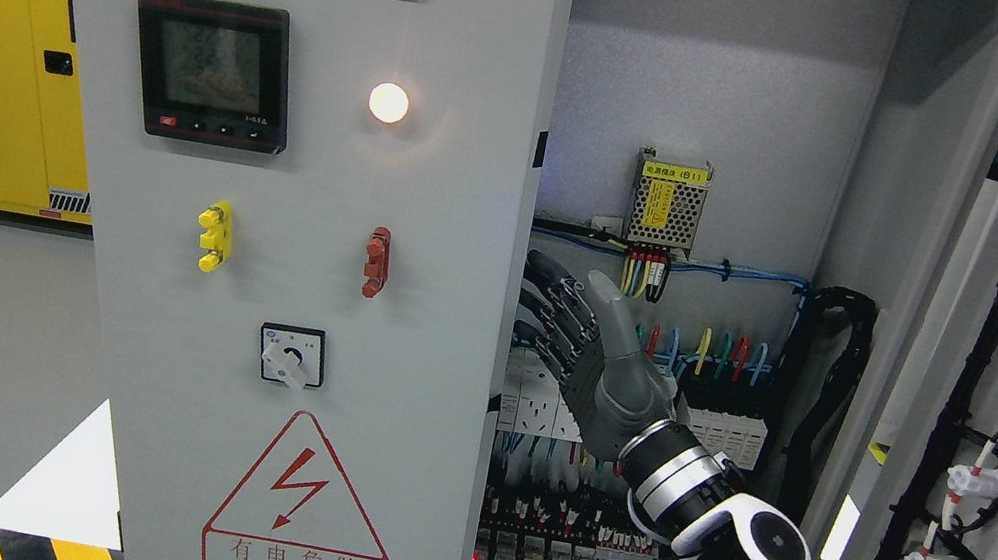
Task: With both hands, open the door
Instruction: 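Move the right hand to the inner edge of the closed lit door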
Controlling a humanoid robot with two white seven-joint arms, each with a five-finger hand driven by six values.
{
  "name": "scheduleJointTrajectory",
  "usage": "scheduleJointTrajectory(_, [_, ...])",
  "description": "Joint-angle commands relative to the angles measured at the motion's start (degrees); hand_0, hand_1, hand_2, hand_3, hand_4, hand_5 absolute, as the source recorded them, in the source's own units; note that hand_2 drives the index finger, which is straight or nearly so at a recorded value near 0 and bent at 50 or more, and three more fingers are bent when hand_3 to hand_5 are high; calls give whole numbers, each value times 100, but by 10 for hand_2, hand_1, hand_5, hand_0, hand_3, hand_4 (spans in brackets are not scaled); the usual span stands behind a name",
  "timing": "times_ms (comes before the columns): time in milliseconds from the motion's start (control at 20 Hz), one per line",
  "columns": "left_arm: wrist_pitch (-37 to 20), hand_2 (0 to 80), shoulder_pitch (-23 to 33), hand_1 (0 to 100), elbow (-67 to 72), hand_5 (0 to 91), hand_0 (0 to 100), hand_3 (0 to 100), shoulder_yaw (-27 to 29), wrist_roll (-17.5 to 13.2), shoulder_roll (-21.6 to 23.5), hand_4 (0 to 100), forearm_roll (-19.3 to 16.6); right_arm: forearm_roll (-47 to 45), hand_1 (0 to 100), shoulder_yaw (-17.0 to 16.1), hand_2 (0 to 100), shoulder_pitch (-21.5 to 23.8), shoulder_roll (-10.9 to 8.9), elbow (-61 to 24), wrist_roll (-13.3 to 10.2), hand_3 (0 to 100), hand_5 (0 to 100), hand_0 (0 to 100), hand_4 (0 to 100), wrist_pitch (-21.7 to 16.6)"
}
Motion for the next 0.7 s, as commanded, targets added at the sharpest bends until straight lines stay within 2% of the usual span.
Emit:
scheduleJointTrajectory(0, [33, 0, 5, 0, 14, 0, 0, 8, 7, 11, -38, 0, 0, -12, 54, -66, 0, -132, -49, 452, 33, 0, 0, 215, 0, 12])
scheduleJointTrajectory(150, [51, 0, 5, 0, 14, 0, 0, 8, -2, 19, -47, 0, 0, -12, 50, -74, 0, -193, -40, 470, 42, 0, 0, 215, 0, 29])
scheduleJointTrajectory(300, [60, 0, 5, 0, 14, 0, 0, 9, -2, 19, -47, 0, -9, -12, 49, -83, 0, -255, -40, 470, 305, 0, 0, 215, 0, 336])
scheduleJointTrajectory(651, [86, 0, -3, 0, 14, 0, 0, 9, -19, 72, -65, 0, -9, -12, 36, -303, 0, -351, -40, 576, 314, 0, 0, 216, 0, 354])
